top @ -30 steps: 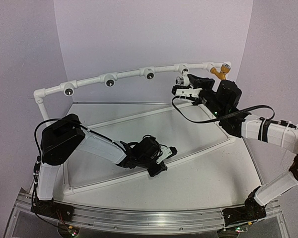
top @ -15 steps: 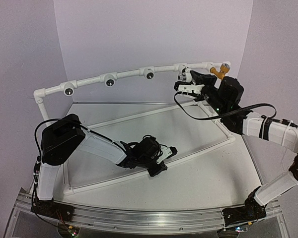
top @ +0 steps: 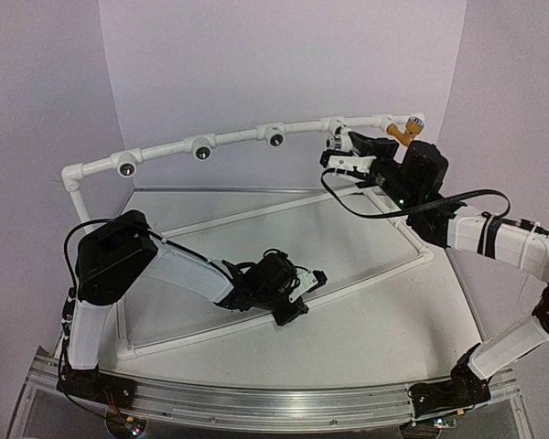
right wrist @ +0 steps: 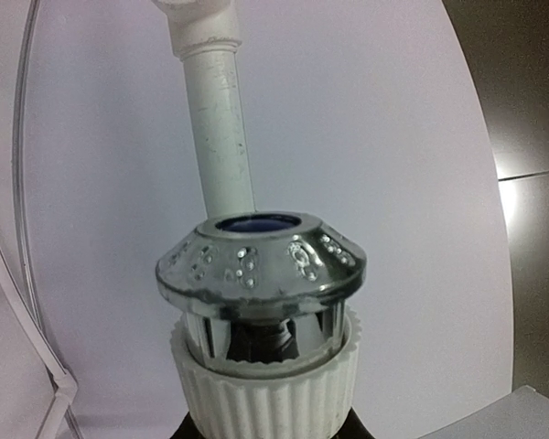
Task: Install the water faucets
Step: Screw the water faucet onto the adaptor.
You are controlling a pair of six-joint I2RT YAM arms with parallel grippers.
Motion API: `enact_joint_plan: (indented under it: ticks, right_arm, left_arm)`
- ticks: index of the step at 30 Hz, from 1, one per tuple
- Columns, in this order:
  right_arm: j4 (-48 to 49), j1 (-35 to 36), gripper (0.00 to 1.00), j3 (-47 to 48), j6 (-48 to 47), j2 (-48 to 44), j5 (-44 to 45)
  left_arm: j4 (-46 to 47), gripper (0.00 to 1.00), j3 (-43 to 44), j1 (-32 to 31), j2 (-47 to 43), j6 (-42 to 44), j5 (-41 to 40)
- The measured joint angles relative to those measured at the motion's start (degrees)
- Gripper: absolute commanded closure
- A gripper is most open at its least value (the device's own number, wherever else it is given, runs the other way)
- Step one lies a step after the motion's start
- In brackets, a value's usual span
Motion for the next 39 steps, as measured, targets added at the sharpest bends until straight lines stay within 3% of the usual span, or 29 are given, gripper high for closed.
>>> enact_joint_plan:
  ticks: [12,39]
  right_arm:
    - [-2.7,0.5,1.0,2.2,0.5,1.7,0.4]
    - [4.3,-1.7,1.0,1.7,-0.5,5.1,-2.4]
  left_arm:
    - [0.1,1.0,0.0,0.0,0.0,0.0,-0.1]
    - [1.0,1.0,0.3,0.0,0.5,0.2,-1.0]
